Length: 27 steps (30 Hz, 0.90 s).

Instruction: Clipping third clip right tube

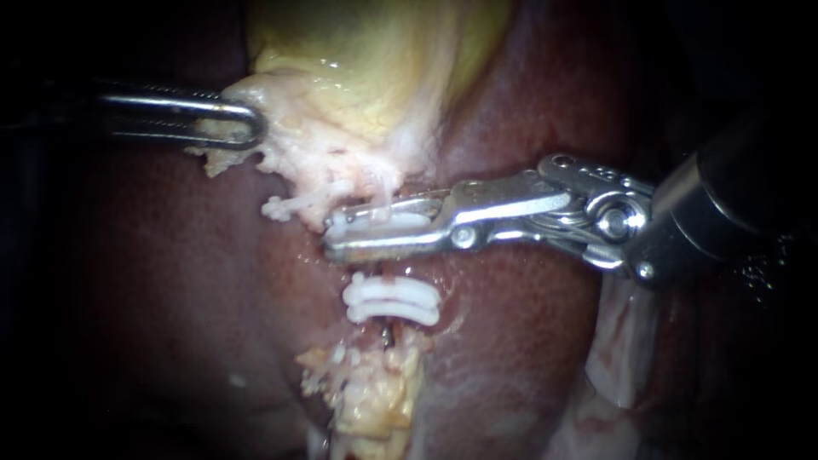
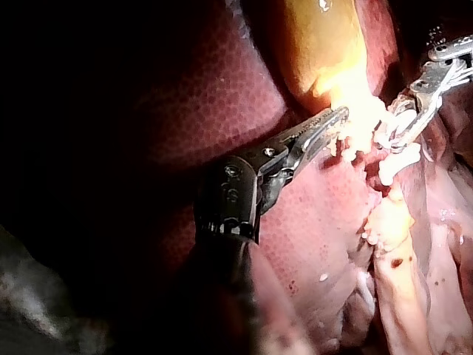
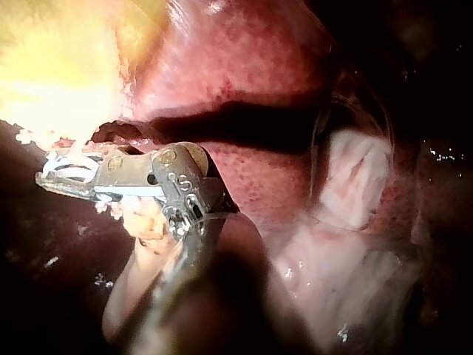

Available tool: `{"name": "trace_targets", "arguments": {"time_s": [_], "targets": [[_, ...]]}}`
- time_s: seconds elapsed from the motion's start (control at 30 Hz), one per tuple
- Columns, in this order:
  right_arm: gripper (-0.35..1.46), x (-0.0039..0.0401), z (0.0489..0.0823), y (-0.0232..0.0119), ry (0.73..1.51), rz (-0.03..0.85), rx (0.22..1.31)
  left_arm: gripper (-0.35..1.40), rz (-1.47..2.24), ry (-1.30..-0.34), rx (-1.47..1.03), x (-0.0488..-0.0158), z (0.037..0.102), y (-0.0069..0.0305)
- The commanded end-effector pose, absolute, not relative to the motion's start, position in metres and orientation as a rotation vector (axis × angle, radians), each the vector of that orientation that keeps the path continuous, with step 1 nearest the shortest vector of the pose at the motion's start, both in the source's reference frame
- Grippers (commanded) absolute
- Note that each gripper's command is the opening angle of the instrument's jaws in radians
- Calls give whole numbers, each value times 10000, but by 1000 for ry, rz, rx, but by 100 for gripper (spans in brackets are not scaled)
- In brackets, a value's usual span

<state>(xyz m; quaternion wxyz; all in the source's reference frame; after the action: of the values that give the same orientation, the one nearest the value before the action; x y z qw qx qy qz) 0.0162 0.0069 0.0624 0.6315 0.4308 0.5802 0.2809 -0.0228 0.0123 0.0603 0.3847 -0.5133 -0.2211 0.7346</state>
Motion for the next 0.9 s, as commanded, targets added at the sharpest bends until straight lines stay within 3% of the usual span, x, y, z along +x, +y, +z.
{"name": "trace_targets", "arguments": {"time_s": [0.03, 0.2, 0.9], "targets": [[-17, 162, 623, 69, 1326, 652, 991, -35, 1872, -563, -1308, -228, 603, 123], [-34, 160, 623, 68, 1313, 676, 1019, -35, 1870, -562, -1311, -228, 603, 123], [-35, 156, 621, 63, 1294, 695, 1048, -35, 1872, -561, -1307, -228, 604, 122]]}}
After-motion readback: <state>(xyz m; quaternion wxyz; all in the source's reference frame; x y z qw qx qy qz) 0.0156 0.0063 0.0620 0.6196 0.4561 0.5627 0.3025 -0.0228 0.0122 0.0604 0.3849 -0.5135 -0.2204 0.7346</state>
